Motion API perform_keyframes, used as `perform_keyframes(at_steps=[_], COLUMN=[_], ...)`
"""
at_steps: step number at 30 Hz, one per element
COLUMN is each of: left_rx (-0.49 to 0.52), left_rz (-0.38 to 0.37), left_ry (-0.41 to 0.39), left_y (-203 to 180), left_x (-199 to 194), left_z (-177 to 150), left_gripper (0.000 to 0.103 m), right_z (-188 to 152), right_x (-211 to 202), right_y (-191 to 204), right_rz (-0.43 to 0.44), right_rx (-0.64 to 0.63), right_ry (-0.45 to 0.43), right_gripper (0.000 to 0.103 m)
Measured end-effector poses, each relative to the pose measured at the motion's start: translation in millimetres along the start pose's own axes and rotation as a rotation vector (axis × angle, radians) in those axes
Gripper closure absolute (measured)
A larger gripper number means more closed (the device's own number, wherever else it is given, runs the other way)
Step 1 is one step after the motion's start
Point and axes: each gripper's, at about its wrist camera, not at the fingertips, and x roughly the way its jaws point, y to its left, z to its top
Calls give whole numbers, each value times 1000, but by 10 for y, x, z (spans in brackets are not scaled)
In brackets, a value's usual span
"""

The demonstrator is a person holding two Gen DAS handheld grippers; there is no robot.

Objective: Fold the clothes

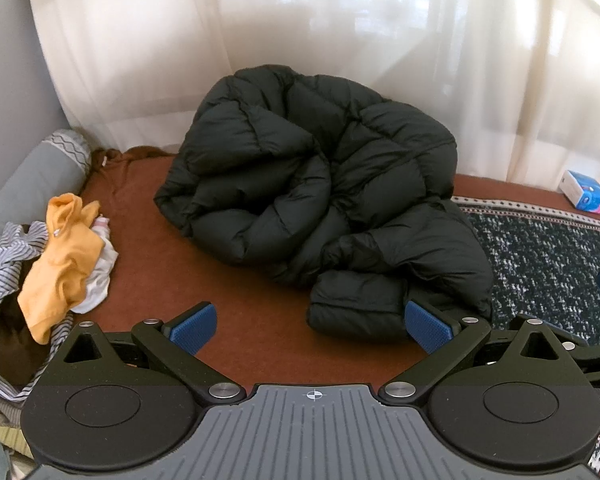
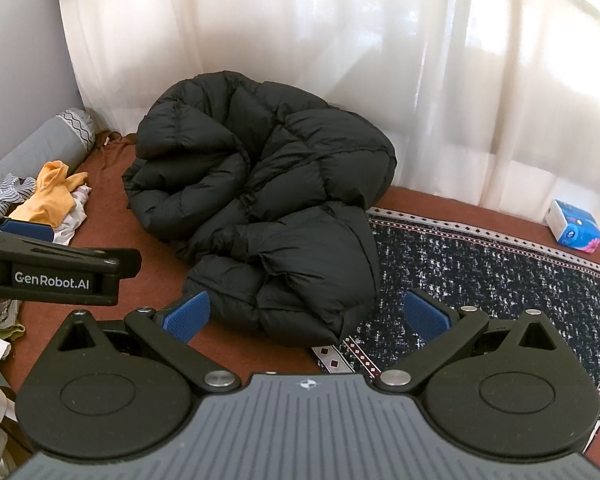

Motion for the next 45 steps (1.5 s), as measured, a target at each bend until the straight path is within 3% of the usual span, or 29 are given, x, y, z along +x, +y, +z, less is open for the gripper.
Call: perform_keyframes(at_steps=[17, 24, 33, 36, 39, 41, 45], left_rx=[-47, -62, 0, -16, -55, -77, -88], left_rz=[10, 74, 35, 3, -50, -78, -128], left_ry=[22, 20, 29, 31, 24, 33, 35], left_y=[248, 507, 504, 579, 701, 788, 924], left_x=[334, 1043, 1899, 2044, 2117, 2148, 2142], left_z=[124, 314, 447, 471, 493, 512, 524], left_gripper=[0, 0, 0, 11, 33, 57, 81], right_z=[129, 449, 594, 552, 532, 530, 538], right_x=[242, 518, 906, 1005, 1102, 1173, 1329], right_y=[63, 133, 199, 214, 237, 258, 278], right_rz=[-2, -30, -104, -127, -135, -130, -103], right_rx=[-2, -35, -19, -6, -4, -8, -1], right_ry=[22, 4, 98, 139, 167, 169, 180], right_gripper=[0, 0, 0, 0, 0, 0, 0])
